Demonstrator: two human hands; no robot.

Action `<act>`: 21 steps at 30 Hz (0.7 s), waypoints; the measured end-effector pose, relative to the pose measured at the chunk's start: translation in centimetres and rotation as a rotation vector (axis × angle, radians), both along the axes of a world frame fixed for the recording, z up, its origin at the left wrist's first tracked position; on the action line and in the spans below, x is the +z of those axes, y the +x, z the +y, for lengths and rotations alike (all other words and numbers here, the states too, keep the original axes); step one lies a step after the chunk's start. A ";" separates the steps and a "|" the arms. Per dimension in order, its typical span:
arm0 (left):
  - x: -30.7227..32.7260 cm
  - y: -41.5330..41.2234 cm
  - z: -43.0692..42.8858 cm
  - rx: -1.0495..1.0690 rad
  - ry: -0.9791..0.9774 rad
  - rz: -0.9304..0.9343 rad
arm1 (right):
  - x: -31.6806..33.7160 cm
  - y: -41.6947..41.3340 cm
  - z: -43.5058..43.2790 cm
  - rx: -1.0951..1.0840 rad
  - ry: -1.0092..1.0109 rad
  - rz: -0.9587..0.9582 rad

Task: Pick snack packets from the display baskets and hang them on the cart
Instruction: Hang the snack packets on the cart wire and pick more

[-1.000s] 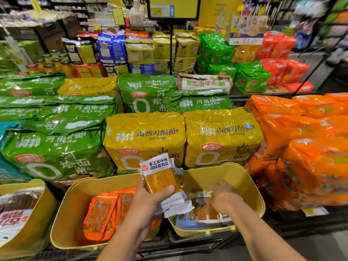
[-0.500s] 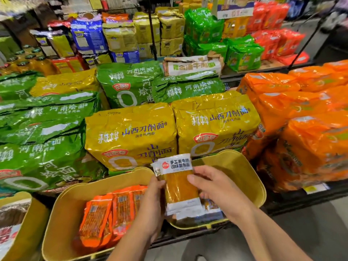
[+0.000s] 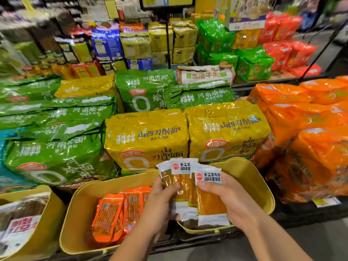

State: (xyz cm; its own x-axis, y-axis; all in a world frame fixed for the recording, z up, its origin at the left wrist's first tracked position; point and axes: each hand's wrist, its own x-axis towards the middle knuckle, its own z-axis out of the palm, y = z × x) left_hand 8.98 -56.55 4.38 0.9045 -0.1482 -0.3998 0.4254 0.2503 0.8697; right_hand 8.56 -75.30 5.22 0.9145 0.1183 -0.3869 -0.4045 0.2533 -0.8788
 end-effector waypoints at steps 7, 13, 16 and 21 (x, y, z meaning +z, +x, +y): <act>-0.1 0.2 1.5 0.139 0.059 -0.116 | 1.6 1.0 -1.1 -0.081 -0.158 -0.014; -0.4 0.9 4.7 0.264 0.070 -0.164 | -1.0 3.2 -3.9 -0.011 -0.657 0.037; 0.1 1.0 5.1 0.262 0.043 -0.175 | -4.1 4.0 -0.7 0.180 -0.723 0.218; 0.8 0.5 5.3 0.226 0.009 -0.182 | -7.0 5.5 2.3 0.414 -1.147 0.305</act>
